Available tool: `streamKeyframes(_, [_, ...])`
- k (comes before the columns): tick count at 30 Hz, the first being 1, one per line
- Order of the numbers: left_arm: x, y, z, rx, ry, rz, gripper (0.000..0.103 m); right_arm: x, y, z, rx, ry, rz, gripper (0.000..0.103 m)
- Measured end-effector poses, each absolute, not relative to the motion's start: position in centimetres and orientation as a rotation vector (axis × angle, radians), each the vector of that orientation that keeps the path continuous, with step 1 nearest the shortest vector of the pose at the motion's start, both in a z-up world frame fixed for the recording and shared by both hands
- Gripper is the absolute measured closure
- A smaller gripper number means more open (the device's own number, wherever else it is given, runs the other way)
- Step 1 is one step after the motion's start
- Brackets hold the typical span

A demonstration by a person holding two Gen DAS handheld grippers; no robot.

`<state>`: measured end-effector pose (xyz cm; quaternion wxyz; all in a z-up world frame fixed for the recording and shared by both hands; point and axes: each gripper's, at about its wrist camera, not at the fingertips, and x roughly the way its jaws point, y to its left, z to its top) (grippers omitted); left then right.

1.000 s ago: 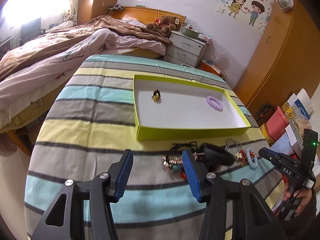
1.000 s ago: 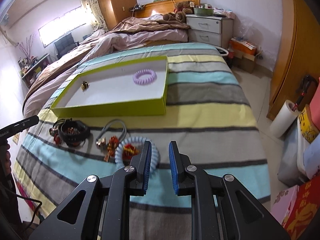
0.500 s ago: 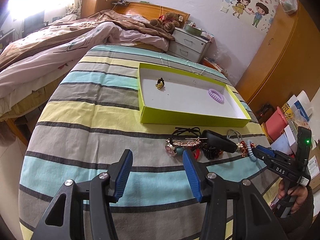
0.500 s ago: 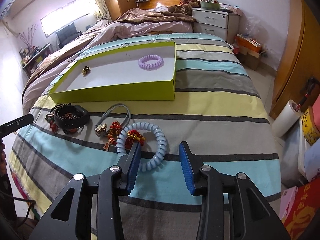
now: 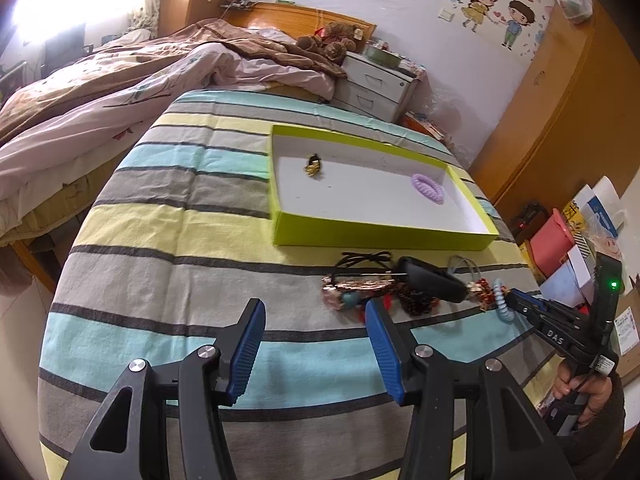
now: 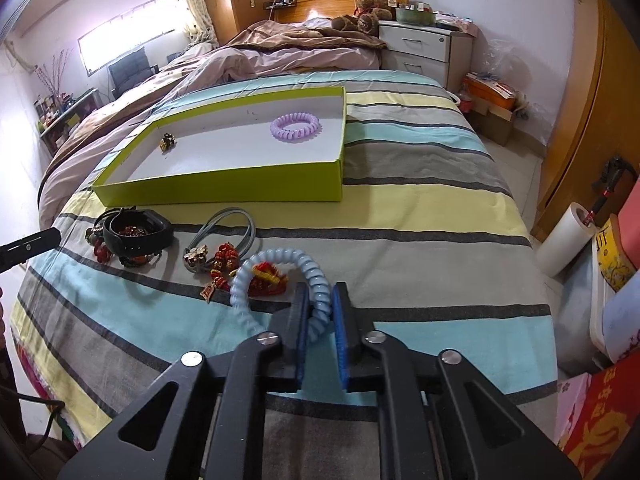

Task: Organize jewelry
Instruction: 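Grasp the black watch band with the left tool while the right tool holds the blue hair tie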

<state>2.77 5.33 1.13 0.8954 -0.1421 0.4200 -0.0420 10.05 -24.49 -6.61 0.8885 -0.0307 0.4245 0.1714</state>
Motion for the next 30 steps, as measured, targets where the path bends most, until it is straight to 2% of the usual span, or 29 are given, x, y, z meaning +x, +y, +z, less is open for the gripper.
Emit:
streamKeyframes(20, [8.7,-2.2,1.8,-0.230,0.963,-0.151,0.051,9.7,-28.0,-3.9,0.075,0.727,0.315,0.093])
streamKeyframes(22, [9.0,-2.7,1.5,-0.216,0.986,-0.156,0.055,9.8,-28.2,-3.9,0.084,0.725,0.325,0.093])
streamKeyframes(24, [9.1,-3.2,1.2,-0.194,1.000,-0.145,0.065,10.0,-28.5,-4.0,0.098,0.729,0.321,0.093])
streamKeyframes(30, [9.5,-3.9,0.5,-0.128,1.038,-0.114,0.072,9.8,-29.5,-4.3,0.119,0.733,0.320,0.093])
